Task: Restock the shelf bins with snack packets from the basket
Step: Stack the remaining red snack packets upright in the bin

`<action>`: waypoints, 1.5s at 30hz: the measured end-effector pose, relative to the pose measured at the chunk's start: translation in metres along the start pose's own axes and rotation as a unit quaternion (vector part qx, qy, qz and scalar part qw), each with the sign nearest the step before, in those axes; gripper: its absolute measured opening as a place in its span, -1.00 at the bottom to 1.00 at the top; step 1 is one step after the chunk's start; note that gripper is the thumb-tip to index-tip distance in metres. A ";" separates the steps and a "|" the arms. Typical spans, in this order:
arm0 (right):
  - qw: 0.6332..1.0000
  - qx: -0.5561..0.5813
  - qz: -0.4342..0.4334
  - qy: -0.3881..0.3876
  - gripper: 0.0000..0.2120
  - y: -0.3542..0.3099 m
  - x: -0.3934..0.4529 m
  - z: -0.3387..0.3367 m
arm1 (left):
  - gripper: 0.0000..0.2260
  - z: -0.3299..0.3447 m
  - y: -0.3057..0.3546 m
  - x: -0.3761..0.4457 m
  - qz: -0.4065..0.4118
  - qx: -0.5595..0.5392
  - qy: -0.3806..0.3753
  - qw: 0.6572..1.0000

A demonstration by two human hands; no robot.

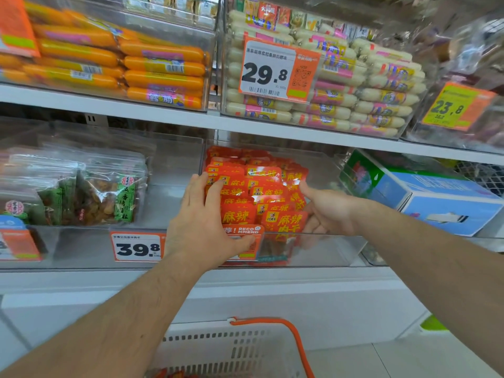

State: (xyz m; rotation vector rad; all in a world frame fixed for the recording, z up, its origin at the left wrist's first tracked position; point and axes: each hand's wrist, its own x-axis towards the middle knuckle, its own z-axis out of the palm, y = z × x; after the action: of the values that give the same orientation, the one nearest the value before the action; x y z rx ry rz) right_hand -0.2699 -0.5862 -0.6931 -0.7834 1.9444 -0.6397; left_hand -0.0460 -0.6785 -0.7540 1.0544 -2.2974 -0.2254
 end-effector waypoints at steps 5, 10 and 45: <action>0.999 0.009 -0.027 0.024 -0.30 -0.002 -0.005 0.008 | 0.03 -0.001 -0.001 0.000 0.001 -0.003 -0.007 1.000; 0.989 -0.038 -0.044 0.137 -0.36 -0.001 -0.008 0.015 | 0.02 -0.007 -0.003 0.002 0.011 -0.060 -0.029 0.998; 0.976 -0.168 0.104 -0.091 -0.68 0.253 0.046 0.417 | -0.66 0.010 -0.089 -0.155 0.028 0.025 -0.483 0.875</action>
State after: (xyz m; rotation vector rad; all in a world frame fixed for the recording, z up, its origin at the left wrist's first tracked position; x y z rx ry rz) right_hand 0.0159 -0.5018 -1.0828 -0.7977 1.9542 -0.1084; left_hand 0.0832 -0.6253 -0.8653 1.0187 -3.2143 -0.8314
